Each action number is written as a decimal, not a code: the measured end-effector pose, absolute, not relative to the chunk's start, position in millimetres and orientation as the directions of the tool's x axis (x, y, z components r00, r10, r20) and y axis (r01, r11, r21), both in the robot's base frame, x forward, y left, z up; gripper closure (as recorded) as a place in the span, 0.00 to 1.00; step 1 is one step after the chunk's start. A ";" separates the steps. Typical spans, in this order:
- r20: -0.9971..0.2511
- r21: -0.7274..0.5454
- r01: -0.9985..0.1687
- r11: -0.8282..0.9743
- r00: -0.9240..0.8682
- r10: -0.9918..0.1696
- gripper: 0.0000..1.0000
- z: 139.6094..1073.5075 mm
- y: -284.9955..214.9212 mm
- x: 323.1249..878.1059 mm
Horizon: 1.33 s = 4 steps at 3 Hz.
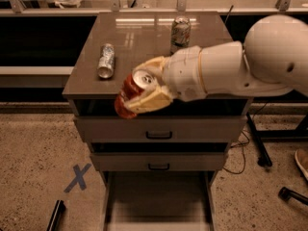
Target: Place coke can into bottom drawer
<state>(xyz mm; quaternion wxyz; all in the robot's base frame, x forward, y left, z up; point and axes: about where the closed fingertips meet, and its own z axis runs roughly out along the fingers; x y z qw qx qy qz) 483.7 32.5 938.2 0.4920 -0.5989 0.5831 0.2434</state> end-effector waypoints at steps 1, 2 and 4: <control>-0.867 -0.177 -0.969 0.174 0.070 -0.493 1.00 826.8 6.9 473.2; -0.883 -0.059 -0.978 0.201 -0.043 -0.467 1.00 701.4 -30.1 445.2; -0.903 -0.028 -0.983 0.180 -0.053 -0.427 1.00 675.7 -23.0 456.8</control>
Offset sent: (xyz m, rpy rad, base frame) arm -0.0671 -0.1242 -0.3728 0.0011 0.3535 -0.1067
